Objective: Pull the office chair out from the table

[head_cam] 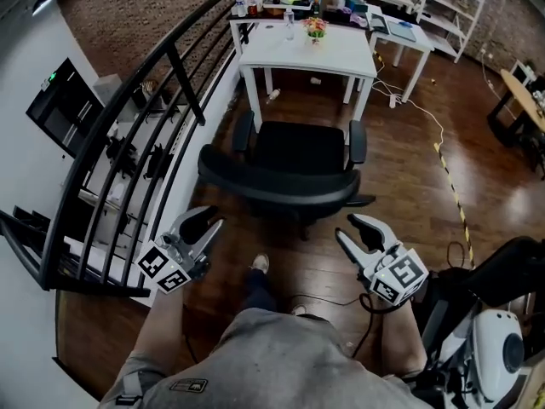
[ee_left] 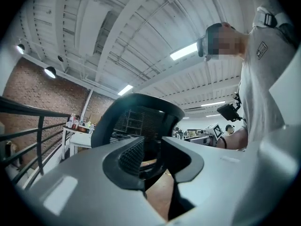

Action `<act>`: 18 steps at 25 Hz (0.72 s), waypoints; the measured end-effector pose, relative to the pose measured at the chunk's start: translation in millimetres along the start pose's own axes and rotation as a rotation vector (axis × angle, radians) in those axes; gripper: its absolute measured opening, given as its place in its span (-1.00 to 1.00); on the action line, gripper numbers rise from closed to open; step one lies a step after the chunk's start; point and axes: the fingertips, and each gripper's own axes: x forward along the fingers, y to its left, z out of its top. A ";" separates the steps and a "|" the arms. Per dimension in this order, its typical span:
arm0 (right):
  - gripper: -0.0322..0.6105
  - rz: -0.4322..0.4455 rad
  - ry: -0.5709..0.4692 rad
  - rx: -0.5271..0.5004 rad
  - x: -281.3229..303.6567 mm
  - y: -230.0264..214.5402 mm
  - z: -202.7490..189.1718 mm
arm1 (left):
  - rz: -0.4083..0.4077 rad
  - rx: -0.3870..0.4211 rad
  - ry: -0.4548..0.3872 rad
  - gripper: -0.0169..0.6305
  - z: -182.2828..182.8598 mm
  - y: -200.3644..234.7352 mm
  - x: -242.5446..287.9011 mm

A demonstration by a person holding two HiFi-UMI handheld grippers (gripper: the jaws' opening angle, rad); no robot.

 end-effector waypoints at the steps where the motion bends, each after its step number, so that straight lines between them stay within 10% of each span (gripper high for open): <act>1: -0.44 0.012 0.008 0.001 0.0 10.0 -4.1 | -0.009 -0.007 0.007 -0.68 -2.5 -11.8 -1.4; 7: -0.88 0.086 0.034 0.020 8.8 67.7 -18.2 | -0.092 -0.041 0.059 -0.95 -22.7 -63.1 -3.8; 18: -0.88 0.116 0.070 0.014 33.5 172.4 -30.4 | -0.289 -0.101 0.123 -0.95 -44.4 -112.9 -51.2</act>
